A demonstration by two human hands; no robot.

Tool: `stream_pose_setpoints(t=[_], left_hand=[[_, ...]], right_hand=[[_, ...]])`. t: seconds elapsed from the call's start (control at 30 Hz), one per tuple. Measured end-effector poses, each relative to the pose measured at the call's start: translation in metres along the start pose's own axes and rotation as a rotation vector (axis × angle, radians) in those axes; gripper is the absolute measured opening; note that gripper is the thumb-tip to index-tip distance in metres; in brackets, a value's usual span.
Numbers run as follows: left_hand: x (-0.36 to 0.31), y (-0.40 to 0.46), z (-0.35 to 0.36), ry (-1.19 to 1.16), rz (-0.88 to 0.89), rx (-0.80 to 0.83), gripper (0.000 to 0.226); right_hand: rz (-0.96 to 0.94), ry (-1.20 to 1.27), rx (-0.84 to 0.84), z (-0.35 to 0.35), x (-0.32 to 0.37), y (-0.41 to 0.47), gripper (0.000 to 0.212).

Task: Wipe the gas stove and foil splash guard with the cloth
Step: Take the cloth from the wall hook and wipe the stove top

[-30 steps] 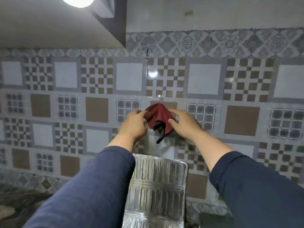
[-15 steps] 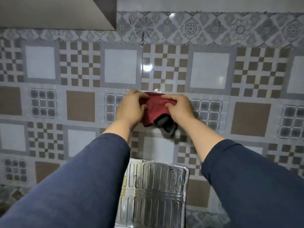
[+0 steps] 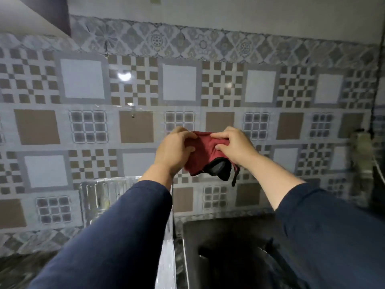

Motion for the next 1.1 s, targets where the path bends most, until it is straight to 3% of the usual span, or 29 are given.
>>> stream_pose_setpoints(t=[0.33, 0.57, 0.7, 0.83, 1.1], left_hand=[[-0.151, -0.083, 0.184, -0.198, 0.047, 0.318, 0.039], [-0.223, -0.129, 0.288, -0.105, 0.071, 0.548, 0.050], [-0.231, -0.158, 0.303, -0.041, -0.010, 0.600, 0.043], [-0.231, -0.177, 0.287, -0.069, -0.144, 0.535, 0.015], [-0.232, -0.198, 0.261, 0.031, -0.240, 0.506, 0.028]], right_hand=[[0.246, -0.252, 0.058, -0.102, -0.171, -0.165, 0.036], [0.284, -0.344, 0.093, -0.140, -0.261, -0.251, 0.037], [0.261, -0.284, 0.135, -0.132, -0.281, -0.283, 0.034], [0.203, -0.207, 0.157, -0.122, -0.275, -0.303, 0.035], [0.099, -0.154, 0.300, -0.117, -0.257, -0.323, 0.042]])
Point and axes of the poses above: each hand's wrist, its own y-axis towards the middle knuckle, its own z-axis out of the palm, x = y × z, the point moved 1 cm from there along y, towards the middle knuckle, and after that the axes turned 5 degrees about -y, right-handed, at the moved point
